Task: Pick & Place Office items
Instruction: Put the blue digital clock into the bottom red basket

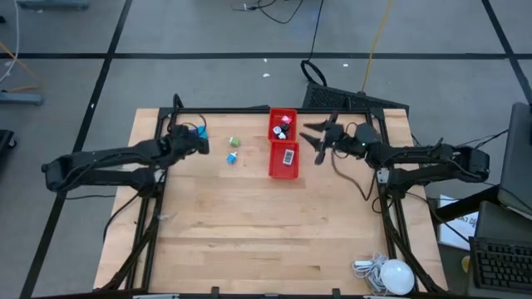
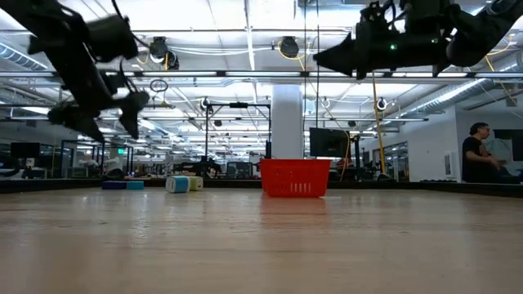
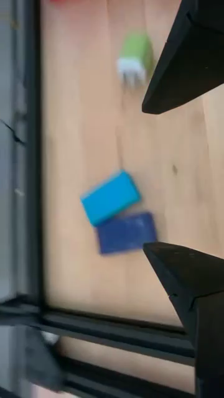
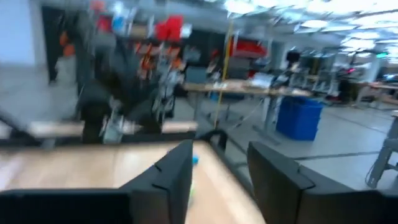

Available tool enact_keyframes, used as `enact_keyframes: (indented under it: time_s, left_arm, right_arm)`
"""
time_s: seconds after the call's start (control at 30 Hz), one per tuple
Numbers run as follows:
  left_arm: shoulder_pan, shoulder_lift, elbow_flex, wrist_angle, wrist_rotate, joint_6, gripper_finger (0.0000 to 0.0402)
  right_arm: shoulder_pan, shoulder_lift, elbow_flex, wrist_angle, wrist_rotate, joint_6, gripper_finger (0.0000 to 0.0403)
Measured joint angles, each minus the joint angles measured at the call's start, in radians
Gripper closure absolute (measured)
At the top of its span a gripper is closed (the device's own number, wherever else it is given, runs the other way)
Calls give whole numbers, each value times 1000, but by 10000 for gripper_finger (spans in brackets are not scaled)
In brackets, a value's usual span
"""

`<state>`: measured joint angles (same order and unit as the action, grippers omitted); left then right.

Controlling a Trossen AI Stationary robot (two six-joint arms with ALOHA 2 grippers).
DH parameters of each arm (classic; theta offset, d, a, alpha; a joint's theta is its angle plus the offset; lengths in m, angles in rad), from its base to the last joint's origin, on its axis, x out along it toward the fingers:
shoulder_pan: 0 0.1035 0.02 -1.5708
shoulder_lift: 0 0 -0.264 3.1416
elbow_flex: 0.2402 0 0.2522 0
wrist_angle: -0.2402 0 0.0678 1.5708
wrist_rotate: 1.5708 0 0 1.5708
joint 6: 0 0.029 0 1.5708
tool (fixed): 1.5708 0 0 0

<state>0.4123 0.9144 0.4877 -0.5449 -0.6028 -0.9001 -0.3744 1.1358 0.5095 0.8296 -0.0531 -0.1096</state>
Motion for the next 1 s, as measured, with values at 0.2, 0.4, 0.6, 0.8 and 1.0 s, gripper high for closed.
enact_keyframes:
  time_s: [0.2, 0.4, 0.6, 0.8, 1.0]
  left_arm:
    - [179, 179, 0, 4, 105, 10, 44]
    - [288, 350, -1, 126, 97, 83, 44]
    - [352, 491, -1, 320, 114, 179, 44]
    - [377, 580, 4, 338, 129, 181, 46]
    - [350, 579, 4, 287, 152, 154, 79]
  right_arm:
    - [-51, -40, 1, -7, -1, 79, 205]
    - [-50, -45, 1, -56, -4, 63, 179]
    - [-50, -45, 1, -56, -4, 60, 180]
    - [-50, -45, 1, -56, -4, 60, 187]
    - [-50, -45, 1, -66, -4, 52, 186]
